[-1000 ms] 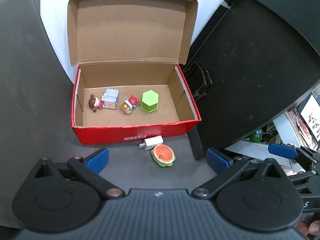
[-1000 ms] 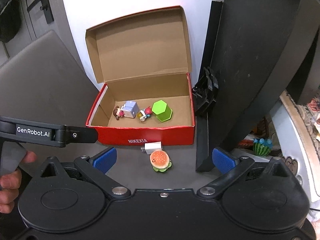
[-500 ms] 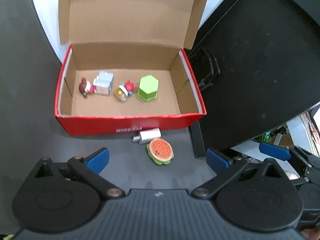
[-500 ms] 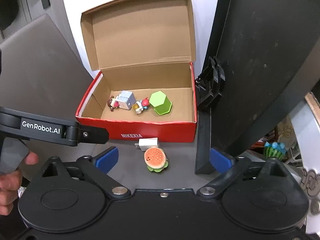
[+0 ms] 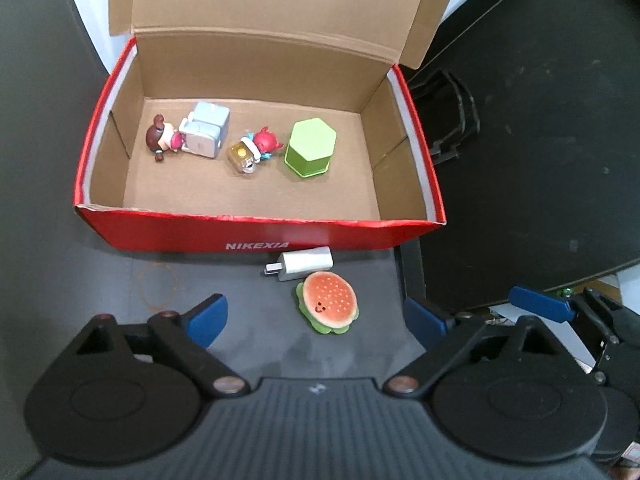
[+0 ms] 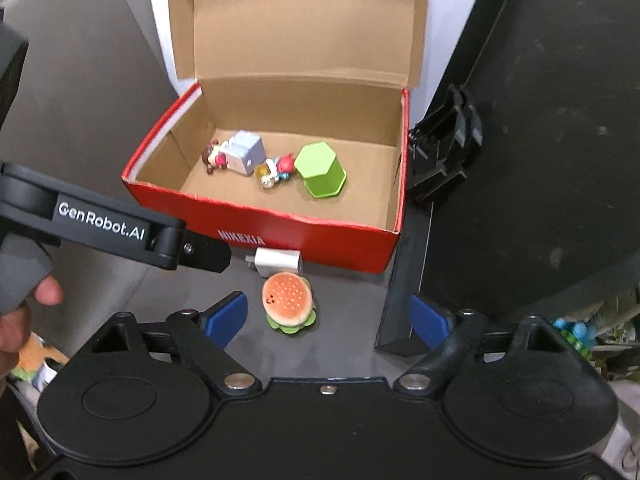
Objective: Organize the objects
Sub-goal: 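Grasp the white charger plug with the left tool while the right tool grasps the hamburger plush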
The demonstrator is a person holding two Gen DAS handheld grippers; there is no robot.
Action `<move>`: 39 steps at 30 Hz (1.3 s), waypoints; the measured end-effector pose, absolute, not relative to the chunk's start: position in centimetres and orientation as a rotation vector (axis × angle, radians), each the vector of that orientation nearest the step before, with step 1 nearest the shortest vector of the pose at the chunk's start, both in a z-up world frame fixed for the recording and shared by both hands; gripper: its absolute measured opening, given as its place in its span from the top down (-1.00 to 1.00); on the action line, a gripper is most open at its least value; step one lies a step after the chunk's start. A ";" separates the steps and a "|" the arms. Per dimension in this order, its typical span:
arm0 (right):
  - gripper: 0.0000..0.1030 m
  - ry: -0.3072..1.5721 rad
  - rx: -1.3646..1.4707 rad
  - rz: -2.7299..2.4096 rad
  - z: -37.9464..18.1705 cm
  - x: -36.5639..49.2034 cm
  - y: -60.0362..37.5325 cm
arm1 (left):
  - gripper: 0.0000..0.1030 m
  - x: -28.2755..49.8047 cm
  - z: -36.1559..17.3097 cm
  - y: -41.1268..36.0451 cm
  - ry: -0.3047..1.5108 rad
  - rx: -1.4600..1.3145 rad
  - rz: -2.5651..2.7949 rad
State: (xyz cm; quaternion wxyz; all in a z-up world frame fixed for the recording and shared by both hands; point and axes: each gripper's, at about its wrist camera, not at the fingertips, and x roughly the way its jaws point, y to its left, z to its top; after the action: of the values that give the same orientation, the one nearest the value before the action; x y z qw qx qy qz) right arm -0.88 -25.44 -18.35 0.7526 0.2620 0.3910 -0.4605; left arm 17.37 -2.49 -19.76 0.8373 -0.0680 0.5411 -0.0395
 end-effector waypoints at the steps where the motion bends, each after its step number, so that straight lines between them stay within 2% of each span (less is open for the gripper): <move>1: -0.68 0.867 0.566 -0.999 -18.7 -0.8 -25.7 | -0.78 17.6 -20.1 -2.5 1.150 -0.146 -0.081; 8: -0.67 0.883 0.631 -0.970 -20.1 -1.5 -26.7 | -0.50 18.9 -22.3 -2.1 1.190 -0.205 -0.056; 12: -0.59 0.865 0.647 -0.955 -20.7 -1.2 -26.2 | -0.36 19.6 -23.6 -1.7 1.206 -0.248 -0.037; 15: -0.53 0.875 0.639 -0.930 -21.3 -0.6 -25.6 | -0.34 20.1 -24.8 -1.6 1.225 -0.271 -0.024; 24: -0.53 0.918 0.576 -0.856 -22.0 1.5 -24.9 | -0.30 21.6 -27.4 -1.2 1.234 -0.361 0.084; 27: -0.42 0.938 0.574 -0.861 -22.8 2.1 -25.4 | -0.30 22.1 -28.2 -1.2 1.215 -0.397 0.097; 36: -0.42 0.938 0.605 -0.875 -23.5 1.6 -26.3 | -0.27 23.5 -30.3 -1.6 1.215 -0.390 0.134; 39: -0.31 0.946 0.624 -0.871 -24.2 1.8 -26.8 | -0.20 23.6 -30.8 -1.6 1.219 -0.379 0.144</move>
State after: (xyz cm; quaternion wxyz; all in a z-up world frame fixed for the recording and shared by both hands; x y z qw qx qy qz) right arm 1.78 -26.83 -24.15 0.7553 0.2861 0.4337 -0.3994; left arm 23.58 -1.62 -30.76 0.8006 -0.1766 0.5686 0.0673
